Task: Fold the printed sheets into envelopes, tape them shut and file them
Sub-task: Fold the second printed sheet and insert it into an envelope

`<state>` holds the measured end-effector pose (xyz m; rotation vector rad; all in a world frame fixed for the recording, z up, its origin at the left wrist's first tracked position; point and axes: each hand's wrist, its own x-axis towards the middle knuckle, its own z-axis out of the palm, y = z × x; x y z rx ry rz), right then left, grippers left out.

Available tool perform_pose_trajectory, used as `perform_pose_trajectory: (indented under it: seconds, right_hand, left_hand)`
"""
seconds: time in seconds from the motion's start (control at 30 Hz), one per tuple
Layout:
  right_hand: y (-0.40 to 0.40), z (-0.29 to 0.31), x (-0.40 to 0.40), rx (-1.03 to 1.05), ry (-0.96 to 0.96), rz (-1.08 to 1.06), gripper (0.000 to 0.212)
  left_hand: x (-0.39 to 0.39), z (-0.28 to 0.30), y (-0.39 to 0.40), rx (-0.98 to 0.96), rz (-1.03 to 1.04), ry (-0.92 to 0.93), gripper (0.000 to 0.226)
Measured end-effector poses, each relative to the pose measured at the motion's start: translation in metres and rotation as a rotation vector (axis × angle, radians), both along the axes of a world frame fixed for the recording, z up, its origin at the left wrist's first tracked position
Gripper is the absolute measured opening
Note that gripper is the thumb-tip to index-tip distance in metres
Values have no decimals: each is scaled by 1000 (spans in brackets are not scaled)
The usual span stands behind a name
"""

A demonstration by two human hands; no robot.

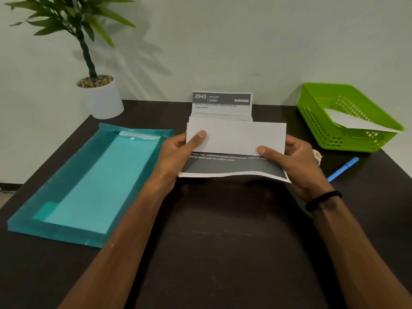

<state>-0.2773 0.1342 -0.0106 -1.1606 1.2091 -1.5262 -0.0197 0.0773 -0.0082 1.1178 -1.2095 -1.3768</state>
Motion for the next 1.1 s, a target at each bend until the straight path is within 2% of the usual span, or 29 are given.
perform_pose_trajectory:
  seconds: [0.1,0.2,0.37,0.47,0.57,0.63,0.77,0.97,1.1]
  right_hand:
    - [-1,0,-2,-16,-17,-56,31]
    - [-2,-1,-3,-1,-12,-59,29]
    - [-5,-3,-3,19,-8,-62,28]
    - [-6,-3,-2,35,-77,-82,24]
    - [-7,-3,-1,35,-81,-83,26]
    - [-7,-2,-1,10,-49,-73,30]
    - [-8,-3,0,-27,-34,-68,36]
    - [-10,-6,-3,-37,37,-74,49]
    - [-6,1,-1,-4,-51,-90,45]
  left_hand:
    - [-2,3,3,22,-64,-59,16]
    - [0,2,2,65,-63,-39,12]
    - [0,5,-1,150,-78,83,12]
    - [0,9,-1,225,-62,213,11]
    - [4,11,-1,307,-36,369,19]
    - [7,12,-2,335,-52,408,32]
    - [9,11,-2,351,-92,393,53]
    - [9,10,1,270,-161,262,29]
    - [9,4,-4,198,-175,179,27]
